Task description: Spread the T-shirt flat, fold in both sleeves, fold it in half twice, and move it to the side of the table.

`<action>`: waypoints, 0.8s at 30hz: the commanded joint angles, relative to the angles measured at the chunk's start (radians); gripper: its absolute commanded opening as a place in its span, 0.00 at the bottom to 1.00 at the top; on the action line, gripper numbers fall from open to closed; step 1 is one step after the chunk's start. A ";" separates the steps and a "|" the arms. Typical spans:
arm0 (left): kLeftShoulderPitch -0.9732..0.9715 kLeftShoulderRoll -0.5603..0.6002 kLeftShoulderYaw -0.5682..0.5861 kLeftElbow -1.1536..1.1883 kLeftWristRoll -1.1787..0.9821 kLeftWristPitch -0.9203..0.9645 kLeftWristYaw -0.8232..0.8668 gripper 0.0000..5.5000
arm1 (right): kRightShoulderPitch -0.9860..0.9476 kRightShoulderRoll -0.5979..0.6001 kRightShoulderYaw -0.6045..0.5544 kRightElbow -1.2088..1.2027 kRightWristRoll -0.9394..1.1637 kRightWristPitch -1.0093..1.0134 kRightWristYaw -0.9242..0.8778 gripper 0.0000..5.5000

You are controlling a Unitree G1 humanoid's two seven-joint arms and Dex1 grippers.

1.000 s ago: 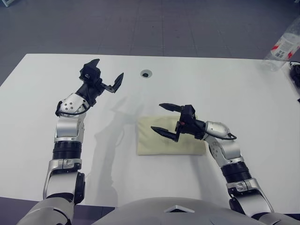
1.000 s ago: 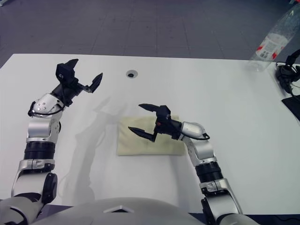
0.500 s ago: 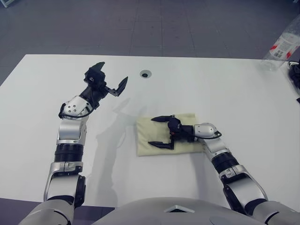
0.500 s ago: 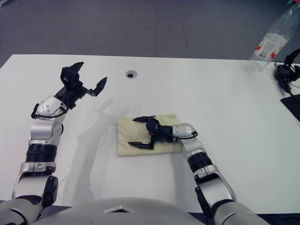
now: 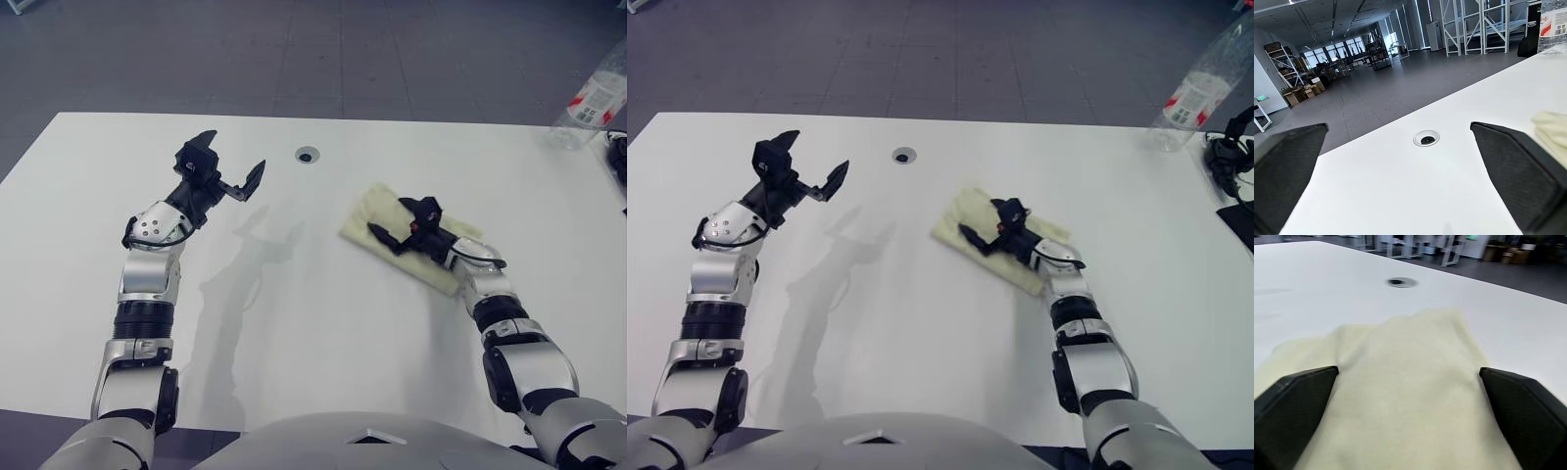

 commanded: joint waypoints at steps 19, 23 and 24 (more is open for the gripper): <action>0.127 0.039 0.068 -0.088 -0.008 0.025 0.015 0.98 | 0.048 -0.019 -0.253 0.293 -0.044 0.022 -0.605 0.98; 0.129 0.039 0.061 -0.121 -0.007 0.046 0.018 0.98 | 0.018 -0.066 -0.190 0.204 -0.149 -0.137 -0.668 0.98; 0.137 0.041 0.063 -0.151 -0.010 0.056 0.022 0.98 | 0.002 -0.078 -0.194 0.169 -0.149 -0.166 -0.661 0.98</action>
